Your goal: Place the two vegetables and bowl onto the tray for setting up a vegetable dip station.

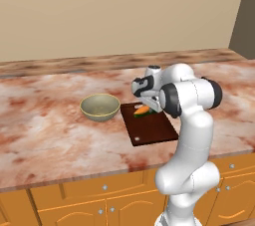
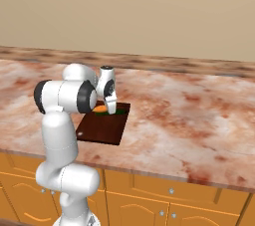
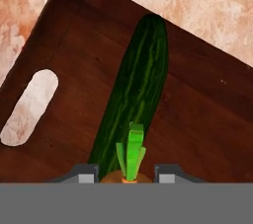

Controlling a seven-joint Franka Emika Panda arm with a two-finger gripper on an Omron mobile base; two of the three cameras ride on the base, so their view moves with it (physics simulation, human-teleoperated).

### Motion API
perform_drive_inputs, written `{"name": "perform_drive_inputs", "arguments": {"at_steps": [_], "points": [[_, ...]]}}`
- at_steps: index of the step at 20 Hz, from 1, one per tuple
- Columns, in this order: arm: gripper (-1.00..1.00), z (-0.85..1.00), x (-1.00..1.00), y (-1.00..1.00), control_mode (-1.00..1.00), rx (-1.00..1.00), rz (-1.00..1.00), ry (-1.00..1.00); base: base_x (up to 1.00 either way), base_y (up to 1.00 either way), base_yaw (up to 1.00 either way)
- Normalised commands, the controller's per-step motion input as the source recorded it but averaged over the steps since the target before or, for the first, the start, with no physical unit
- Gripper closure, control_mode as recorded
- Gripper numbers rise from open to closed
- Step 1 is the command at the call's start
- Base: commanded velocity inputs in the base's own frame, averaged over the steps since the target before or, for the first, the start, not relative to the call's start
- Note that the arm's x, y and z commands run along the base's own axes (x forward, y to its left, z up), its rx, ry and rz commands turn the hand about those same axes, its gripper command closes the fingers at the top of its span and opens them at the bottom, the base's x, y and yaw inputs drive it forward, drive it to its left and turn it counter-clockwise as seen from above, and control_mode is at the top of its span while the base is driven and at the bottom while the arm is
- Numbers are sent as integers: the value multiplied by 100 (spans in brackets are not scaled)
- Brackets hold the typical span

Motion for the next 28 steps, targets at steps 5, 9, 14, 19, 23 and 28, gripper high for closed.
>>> {"name": "perform_drive_inputs", "arguments": {"at_steps": [5, 9, 14, 19, 23, 28], "points": [[100, -9, 0, -1, -100, 0, 0, 0, 0, 0, 0], [100, -8, 0, 0, -100, 0, 0, 0, 0, 0, 0], [100, -9, 1, 0, -100, 0, 0, 0, 0, 0, 0], [100, -5, 3, 0, -100, 0, 0, 0, 0, 0, 0], [-100, -1, 3, 0, -100, 0, 0, 0, 0, 0, 0], [-100, 0, 0, 0, -100, 0, 0, 0, 0, 0, 0]]}}
